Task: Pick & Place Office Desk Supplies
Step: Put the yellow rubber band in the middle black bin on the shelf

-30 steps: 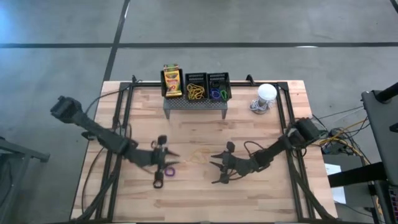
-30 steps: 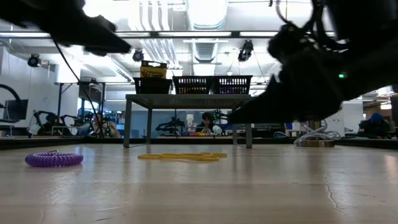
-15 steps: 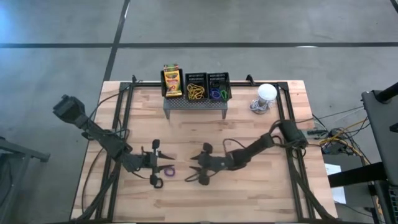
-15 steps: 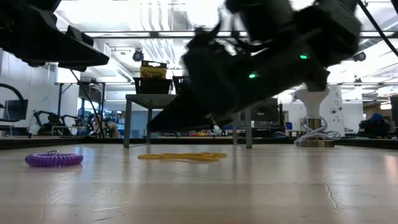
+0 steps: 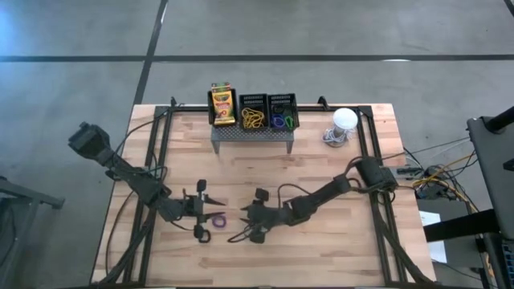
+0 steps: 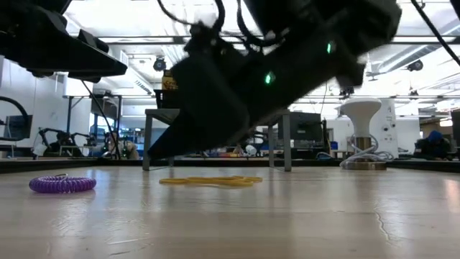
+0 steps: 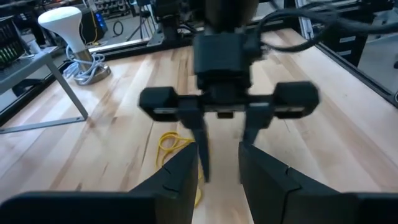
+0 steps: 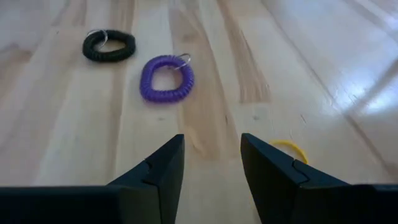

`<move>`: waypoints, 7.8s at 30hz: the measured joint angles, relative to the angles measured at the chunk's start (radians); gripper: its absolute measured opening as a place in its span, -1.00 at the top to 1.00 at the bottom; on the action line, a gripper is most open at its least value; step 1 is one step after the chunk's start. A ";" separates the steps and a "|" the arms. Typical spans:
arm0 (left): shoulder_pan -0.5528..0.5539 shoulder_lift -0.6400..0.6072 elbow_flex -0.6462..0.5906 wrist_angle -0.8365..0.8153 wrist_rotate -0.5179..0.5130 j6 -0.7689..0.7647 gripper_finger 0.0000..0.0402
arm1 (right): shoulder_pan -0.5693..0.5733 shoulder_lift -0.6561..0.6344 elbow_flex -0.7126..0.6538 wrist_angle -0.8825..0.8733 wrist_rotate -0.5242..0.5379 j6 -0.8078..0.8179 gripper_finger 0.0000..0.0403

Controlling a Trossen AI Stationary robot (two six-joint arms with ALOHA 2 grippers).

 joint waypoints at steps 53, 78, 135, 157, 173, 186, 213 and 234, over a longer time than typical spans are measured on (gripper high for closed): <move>0.008 0.000 -0.049 0.024 -0.003 -0.050 0.41 | -0.044 -0.508 0.100 -0.337 0.312 -0.297 0.94; 0.009 0.000 -0.050 0.019 -0.003 -0.053 0.41 | -0.678 -0.370 0.252 -0.401 -0.108 -0.237 0.94; 0.066 0.246 0.102 0.034 0.012 0.065 0.41 | 0.126 -0.265 -0.490 0.154 0.081 0.272 0.30; 0.155 0.368 0.136 0.041 0.043 -0.073 0.41 | -0.072 -0.183 -0.424 0.111 0.027 0.149 0.16; 0.152 0.371 0.135 0.103 0.048 -0.028 0.41 | -0.039 -0.256 -0.427 -0.008 0.000 0.148 0.95; 0.237 0.371 0.196 0.211 0.294 0.222 0.41 | 0.156 -0.332 -0.423 0.285 0.326 -0.131 0.96; 0.428 0.587 0.420 0.218 0.631 0.165 -0.08 | 0.180 -0.360 -0.422 0.344 0.341 -0.207 0.96; 0.423 0.561 0.430 0.168 0.581 0.157 0.72 | 0.186 -0.360 -0.423 0.304 0.342 -0.181 0.96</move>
